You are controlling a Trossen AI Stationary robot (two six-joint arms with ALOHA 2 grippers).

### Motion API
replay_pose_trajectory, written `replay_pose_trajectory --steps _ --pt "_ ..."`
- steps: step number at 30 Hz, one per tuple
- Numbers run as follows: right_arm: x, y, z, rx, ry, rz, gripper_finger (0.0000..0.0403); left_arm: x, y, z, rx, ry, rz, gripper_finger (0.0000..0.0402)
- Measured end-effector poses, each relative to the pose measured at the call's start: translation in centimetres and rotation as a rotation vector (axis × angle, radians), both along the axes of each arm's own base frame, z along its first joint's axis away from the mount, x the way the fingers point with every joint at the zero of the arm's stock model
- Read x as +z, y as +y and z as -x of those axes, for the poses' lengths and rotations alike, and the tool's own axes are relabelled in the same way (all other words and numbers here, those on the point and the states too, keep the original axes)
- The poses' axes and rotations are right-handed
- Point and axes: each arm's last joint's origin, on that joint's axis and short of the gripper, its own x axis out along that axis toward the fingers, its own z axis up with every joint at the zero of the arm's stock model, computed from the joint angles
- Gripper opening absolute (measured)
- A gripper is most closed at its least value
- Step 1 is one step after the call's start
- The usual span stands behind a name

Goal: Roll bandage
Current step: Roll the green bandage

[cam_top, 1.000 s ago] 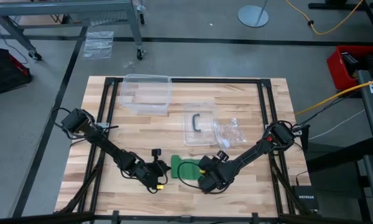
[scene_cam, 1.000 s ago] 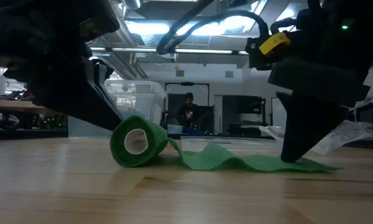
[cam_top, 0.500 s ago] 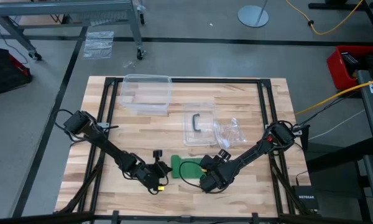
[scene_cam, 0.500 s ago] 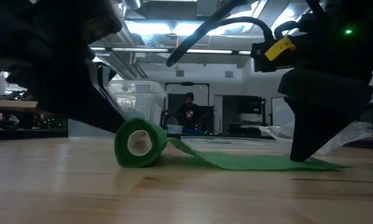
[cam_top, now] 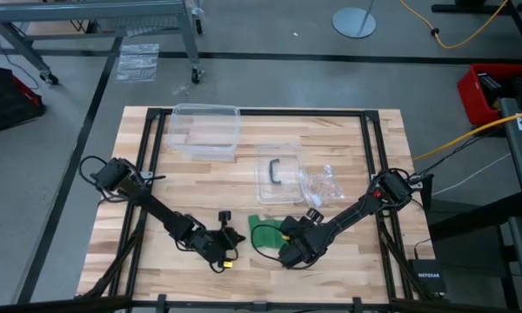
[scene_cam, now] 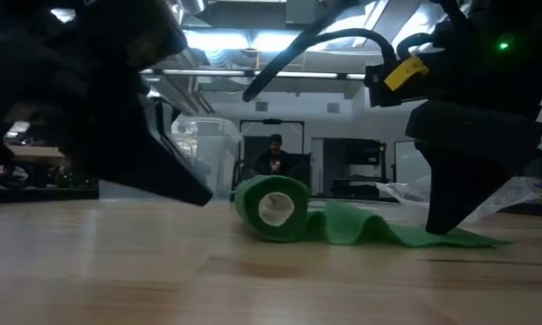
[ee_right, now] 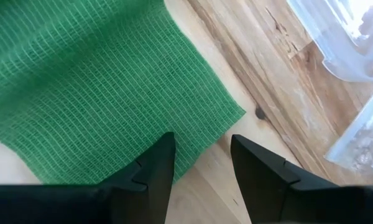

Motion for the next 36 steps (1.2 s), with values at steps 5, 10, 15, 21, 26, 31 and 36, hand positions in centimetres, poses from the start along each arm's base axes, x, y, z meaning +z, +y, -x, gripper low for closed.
replay_pose_trajectory --steps 5,10,15,21,26,31,36 --pt "0.0 -0.1 0.3 -0.001 0.034 0.005 0.0165 0.0 0.5 -0.3 0.016 0.002 -0.002 0.0000" --pt "0.0 -0.3 0.6 -0.003 0.075 0.013 0.0165 0.0 1.2 -0.6 0.039 0.005 -0.004 0.0000" --pt "0.1 -0.4 0.8 -0.003 0.092 0.020 0.0165 0.0 1.6 -0.8 0.053 0.005 -0.004 0.0000" --pt "0.1 -0.4 0.8 -0.003 0.097 0.021 0.0165 0.0 1.8 -1.1 0.058 -0.002 -0.006 0.0000" --pt "0.1 -0.5 1.1 -0.004 0.127 0.038 0.0165 0.5 1.7 -1.4 0.030 -0.051 -0.016 0.0000" --pt "0.1 -0.7 1.4 -0.008 0.168 0.040 0.0165 1.0 2.2 -2.1 0.028 -0.098 -0.024 0.0000" --pt "0.2 -0.7 1.4 -0.009 0.171 0.041 0.0165 0.9 3.2 -2.6 0.055 -0.094 -0.015 0.0000"
